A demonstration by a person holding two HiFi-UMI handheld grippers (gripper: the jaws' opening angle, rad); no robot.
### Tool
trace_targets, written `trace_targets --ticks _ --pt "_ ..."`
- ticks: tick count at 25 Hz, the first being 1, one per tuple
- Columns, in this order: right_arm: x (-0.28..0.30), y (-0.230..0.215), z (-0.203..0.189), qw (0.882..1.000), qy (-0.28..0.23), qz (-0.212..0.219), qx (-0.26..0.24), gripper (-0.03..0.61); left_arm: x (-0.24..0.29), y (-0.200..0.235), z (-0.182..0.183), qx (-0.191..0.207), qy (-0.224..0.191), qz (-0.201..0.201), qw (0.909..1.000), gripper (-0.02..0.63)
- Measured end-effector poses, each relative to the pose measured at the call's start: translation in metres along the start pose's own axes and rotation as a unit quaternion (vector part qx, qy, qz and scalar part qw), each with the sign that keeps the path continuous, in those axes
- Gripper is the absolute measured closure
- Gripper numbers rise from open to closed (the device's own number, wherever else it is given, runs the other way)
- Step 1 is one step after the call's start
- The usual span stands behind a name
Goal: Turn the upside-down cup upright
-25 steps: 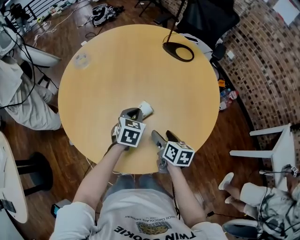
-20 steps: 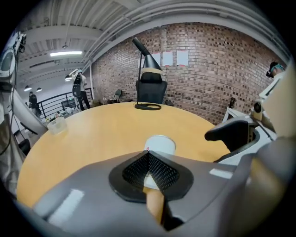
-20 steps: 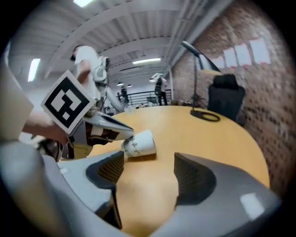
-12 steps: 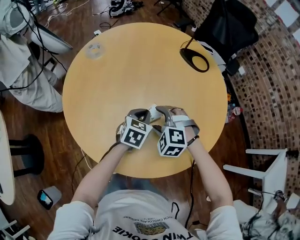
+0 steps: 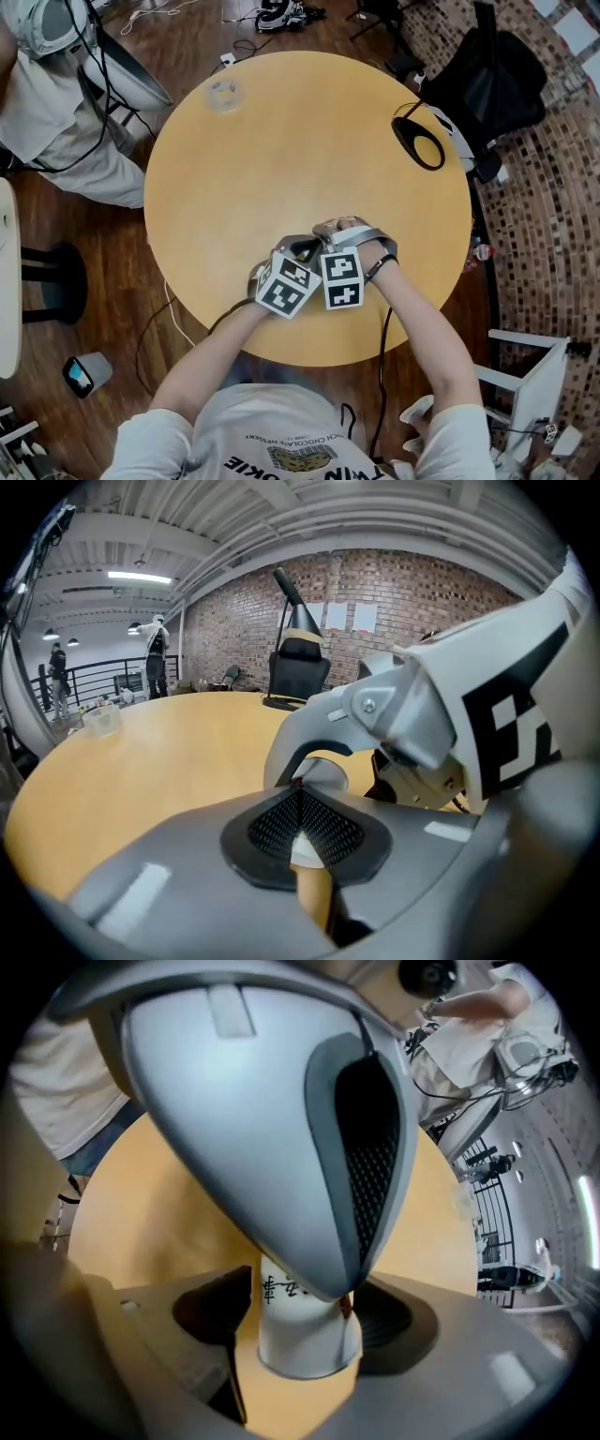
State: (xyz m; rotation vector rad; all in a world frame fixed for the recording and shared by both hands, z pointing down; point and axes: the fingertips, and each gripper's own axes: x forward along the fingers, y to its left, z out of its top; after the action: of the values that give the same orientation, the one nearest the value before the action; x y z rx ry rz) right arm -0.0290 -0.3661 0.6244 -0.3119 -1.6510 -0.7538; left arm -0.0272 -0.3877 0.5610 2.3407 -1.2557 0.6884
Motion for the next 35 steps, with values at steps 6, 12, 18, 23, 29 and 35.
trace_targets --ticks 6,12,18,23,29,35 --pt "0.009 0.006 0.004 1.0 0.022 -0.011 0.004 0.238 -0.012 0.007 -0.008 -0.008 -0.006 0.011 0.9999 0.611" --pt "-0.012 -0.001 0.018 0.984 -0.026 -0.079 0.157 0.259 -0.035 0.01 -0.005 -0.021 -0.037 0.022 0.9989 0.611" --pt "-0.04 0.008 0.021 0.918 -0.088 -0.134 0.363 0.259 -0.06 0.003 0.01 -0.035 -0.072 0.024 0.9965 0.611" --pt "-0.058 0.026 0.017 0.821 -0.148 -0.186 0.519 0.259 -0.066 -0.018 0.008 -0.026 -0.073 0.002 0.997 0.611" --pt "-0.065 0.043 0.01 0.657 -0.233 -0.275 0.662 0.259 -0.064 -0.041 0.005 -0.01 -0.064 -0.02 0.9977 0.611" --pt "-0.05 0.069 0.017 0.645 -0.203 -0.291 0.677 0.259 -0.066 -0.048 0.005 0.006 -0.06 -0.024 0.9979 0.611"
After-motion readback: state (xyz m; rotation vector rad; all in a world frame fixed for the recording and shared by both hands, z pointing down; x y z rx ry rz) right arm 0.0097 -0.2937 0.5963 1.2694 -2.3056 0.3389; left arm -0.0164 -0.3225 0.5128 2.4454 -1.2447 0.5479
